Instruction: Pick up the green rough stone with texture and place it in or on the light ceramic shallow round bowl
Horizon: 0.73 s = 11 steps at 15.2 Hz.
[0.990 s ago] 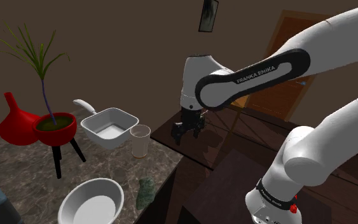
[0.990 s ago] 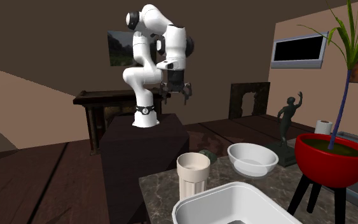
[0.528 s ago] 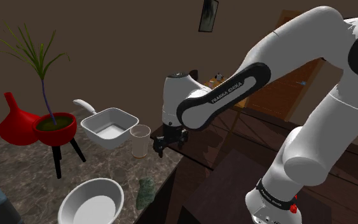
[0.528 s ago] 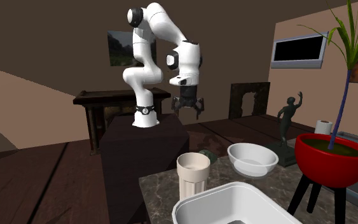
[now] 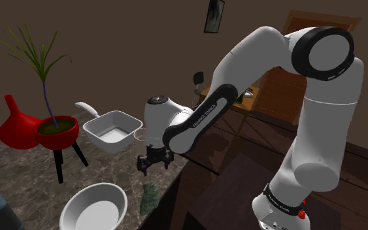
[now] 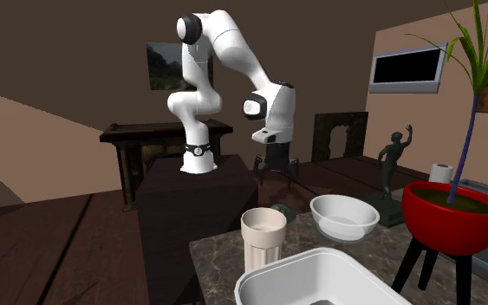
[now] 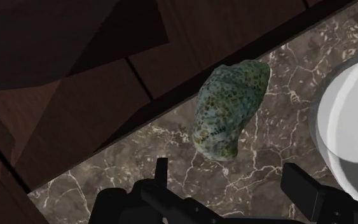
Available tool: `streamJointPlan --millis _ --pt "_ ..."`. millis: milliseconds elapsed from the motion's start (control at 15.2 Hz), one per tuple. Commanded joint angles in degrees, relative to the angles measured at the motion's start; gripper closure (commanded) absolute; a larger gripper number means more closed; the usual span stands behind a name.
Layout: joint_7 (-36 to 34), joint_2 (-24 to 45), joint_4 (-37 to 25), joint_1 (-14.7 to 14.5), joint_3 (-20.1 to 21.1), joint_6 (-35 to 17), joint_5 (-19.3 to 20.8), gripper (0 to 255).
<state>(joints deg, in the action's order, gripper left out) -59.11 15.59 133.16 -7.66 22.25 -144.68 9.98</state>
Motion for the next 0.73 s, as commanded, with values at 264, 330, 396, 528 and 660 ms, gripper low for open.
streamJointPlan --millis 264,330,396,528,660 --pt "-7.1 10.2 -7.1 -4.3 -3.7 -2.8 5.9 0" --pt "-7.3 10.9 -7.2 -4.5 -4.0 -3.4 6.3 0" --pt "-7.6 11.6 -7.3 -4.8 -4.3 -3.9 6.7 0" --pt "-8.2 13.0 -7.5 -5.2 -5.0 -5.1 7.5 0" --pt "-8.6 14.1 -7.7 -5.6 -5.5 -5.9 8.1 0"
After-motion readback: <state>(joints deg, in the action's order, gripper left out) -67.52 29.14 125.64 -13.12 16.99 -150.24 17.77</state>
